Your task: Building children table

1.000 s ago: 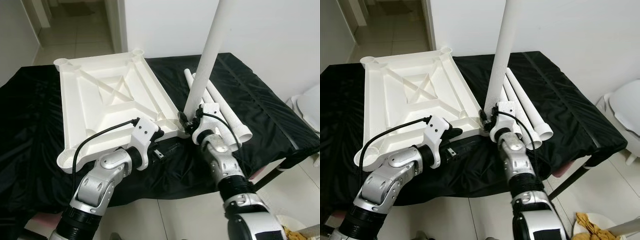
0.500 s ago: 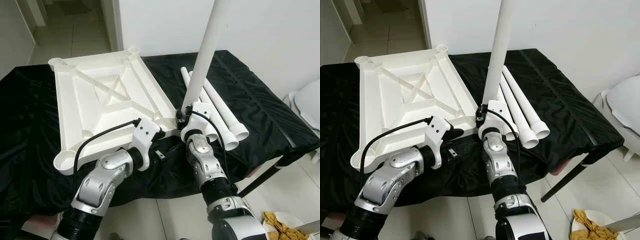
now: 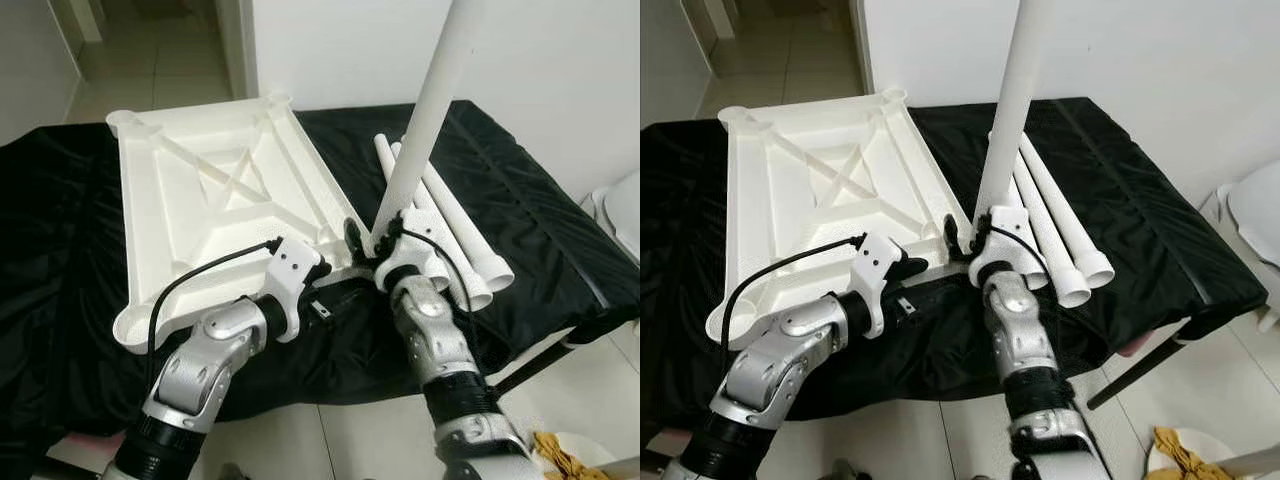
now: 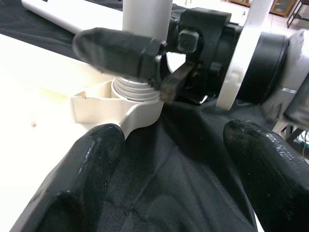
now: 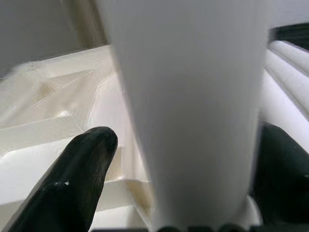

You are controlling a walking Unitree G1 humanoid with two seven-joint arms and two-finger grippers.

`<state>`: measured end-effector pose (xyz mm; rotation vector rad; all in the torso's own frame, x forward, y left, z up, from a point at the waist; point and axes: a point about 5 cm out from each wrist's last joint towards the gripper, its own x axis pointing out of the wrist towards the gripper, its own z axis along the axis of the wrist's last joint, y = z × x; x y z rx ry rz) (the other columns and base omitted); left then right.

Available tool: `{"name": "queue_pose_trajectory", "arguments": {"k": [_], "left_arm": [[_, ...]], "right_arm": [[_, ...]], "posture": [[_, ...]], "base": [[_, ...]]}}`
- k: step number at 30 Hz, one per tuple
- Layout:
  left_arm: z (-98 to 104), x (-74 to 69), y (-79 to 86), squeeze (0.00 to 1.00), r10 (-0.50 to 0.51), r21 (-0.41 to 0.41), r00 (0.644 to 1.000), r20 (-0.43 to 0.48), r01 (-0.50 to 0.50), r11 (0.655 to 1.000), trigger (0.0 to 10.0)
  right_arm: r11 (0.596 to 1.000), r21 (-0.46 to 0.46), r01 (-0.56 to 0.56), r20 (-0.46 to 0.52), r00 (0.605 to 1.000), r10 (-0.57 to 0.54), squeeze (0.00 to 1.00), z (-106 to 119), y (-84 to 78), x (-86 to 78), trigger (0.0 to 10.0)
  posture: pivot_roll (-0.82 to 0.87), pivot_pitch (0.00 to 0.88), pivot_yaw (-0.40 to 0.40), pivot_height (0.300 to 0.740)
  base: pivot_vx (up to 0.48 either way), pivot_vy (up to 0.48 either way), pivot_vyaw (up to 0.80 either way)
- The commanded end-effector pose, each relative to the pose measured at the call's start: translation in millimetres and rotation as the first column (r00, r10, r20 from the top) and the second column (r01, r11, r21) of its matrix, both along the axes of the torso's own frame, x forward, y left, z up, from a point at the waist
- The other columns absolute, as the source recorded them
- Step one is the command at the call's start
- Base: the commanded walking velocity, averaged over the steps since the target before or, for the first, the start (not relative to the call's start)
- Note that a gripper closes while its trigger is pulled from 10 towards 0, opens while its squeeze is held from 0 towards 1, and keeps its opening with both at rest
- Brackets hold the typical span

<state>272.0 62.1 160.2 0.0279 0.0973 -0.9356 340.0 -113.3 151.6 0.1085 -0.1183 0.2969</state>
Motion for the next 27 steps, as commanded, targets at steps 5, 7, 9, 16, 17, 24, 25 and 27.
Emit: {"name": "queue_pose_trajectory", "arguments": {"k": [5,7,9,16,17,24,25,27], "left_arm": [[0,0.1,-1.0,0.00,0.016,0.005,1.000,0.003,-0.016,1.000,10.0],[0,0.4,-1.3,0.00,0.014,0.006,1.000,0.004,-0.014,1.000,10.0],[0,0.5,-1.6,0.00,0.012,0.006,1.000,0.005,-0.012,1.000,10.0],[0,0.9,-1.6,0.00,0.010,0.008,1.000,0.007,-0.010,1.000,10.0],[0,1.2,-1.4,0.00,0.009,0.009,1.000,0.007,-0.009,1.000,10.0],[2,2.4,-0.2,0.00,0.010,0.012,1.000,0.012,-0.010,1.000,10.0],[2,2.4,-0.2,0.00,0.010,0.012,1.000,0.012,-0.010,1.000,10.0],[2,2.6,0.0,0.00,0.010,0.012,1.000,0.012,-0.010,1.000,10.0]], "right_arm": [[0.991,-0.047,-0.126,-0.017,0.992,0.125,0.00,-1,-18.7,0.6,10.0],[0.978,-0.090,-0.188,-0.013,0.982,0.188,0.00,-1,-23.4,1.3,10.0],[0.968,-0.094,-0.233,-0.018,0.972,0.233,0.00,0,-27.1,1.5,10.0],[0.945,-0.125,-0.302,-0.037,0.953,0.300,0.00,-1,-35.6,4.1,10.0],[0.939,-0.133,-0.317,-0.043,0.948,0.314,0.00,0,-39.4,5.8,10.0],[0.921,-0.186,-0.343,-0.060,0.939,0.338,0.00,1,-52.8,17.8,10.0],[0.921,-0.186,-0.343,-0.060,0.939,0.338,0.00,1,-52.8,17.8,10.0],[0.920,-0.199,-0.338,-0.063,0.941,0.332,0.00,1,-53.9,19.4,10.0]], "posture": [[-0.06,0.000,-0.015,0.740],[-0.06,0.000,-0.014,0.740],[-0.06,0.000,-0.012,0.740],[-0.06,0.000,-0.009,0.740],[-0.06,0.000,-0.006,0.740],[-0.05,0.000,0.003,0.740],[-0.05,0.000,0.003,0.740],[-0.05,0.000,0.004,0.740]], "base": [[0.000,0.000,0.00],[0.000,0.000,0.00],[0.000,0.000,0.00],[0.000,0.000,0.00],[0.000,0.000,0.00],[0.000,0.000,0.00],[0.000,0.000,0.00],[0.000,0.000,0.00]]}}
